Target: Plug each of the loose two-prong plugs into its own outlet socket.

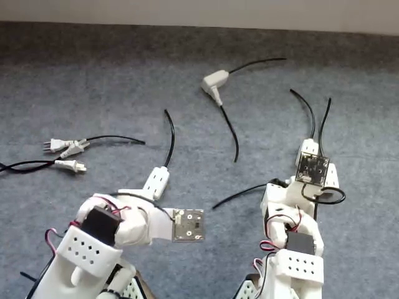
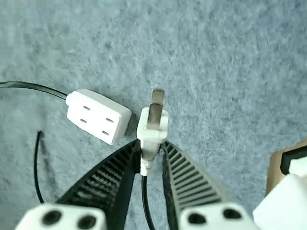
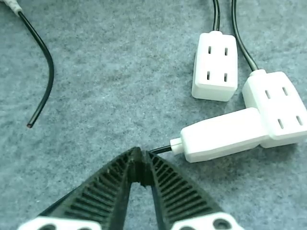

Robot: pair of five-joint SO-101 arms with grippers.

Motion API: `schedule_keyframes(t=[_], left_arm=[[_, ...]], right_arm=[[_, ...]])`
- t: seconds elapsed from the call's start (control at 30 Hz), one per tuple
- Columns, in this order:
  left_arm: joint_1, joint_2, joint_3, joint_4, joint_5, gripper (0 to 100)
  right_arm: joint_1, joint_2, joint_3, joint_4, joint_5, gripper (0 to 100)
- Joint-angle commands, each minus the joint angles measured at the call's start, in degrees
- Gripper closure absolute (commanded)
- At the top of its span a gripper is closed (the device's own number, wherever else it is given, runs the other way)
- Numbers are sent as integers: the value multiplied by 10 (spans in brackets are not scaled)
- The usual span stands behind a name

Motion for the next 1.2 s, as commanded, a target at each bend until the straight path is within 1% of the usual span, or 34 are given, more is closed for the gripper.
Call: schedule_keyframes(t=[0.0, 0.07, 0.17, 0.23, 0.4, 0.57, 0.73, 0.83, 0.93, 1.0, 1.17], left_arm=[[62, 15, -58, -9, 61, 995], [97, 15, -74, -12, 98, 995], [143, 15, -95, -13, 138, 995], [168, 15, -106, -23, 173, 995], [187, 15, -140, -91, 258, 995], [193, 15, -145, -205, 390, 995], [244, 0, -166, -248, 547, 995], [265, -51, -165, -274, 641, 995], [275, -132, -147, -283, 702, 995], [273, -203, -114, -301, 715, 995], [270, -396, 22, -372, 717, 995]], right_arm=[[7, 7, 11, -15, -4, 990], [7, 7, 11, -13, 6, 990], [7, 7, 12, -12, 47, 990], [7, 7, 12, -11, 54, 991], [7, 7, 10, 1, 55, 991], [7, 7, 6, 17, 56, 991], [7, 7, 6, 18, 56, 991], [7, 7, 6, 18, 56, 991], [7, 7, 6, 18, 56, 991], [7, 7, 6, 18, 56, 991], [4, 7, -17, 15, 56, 991]])
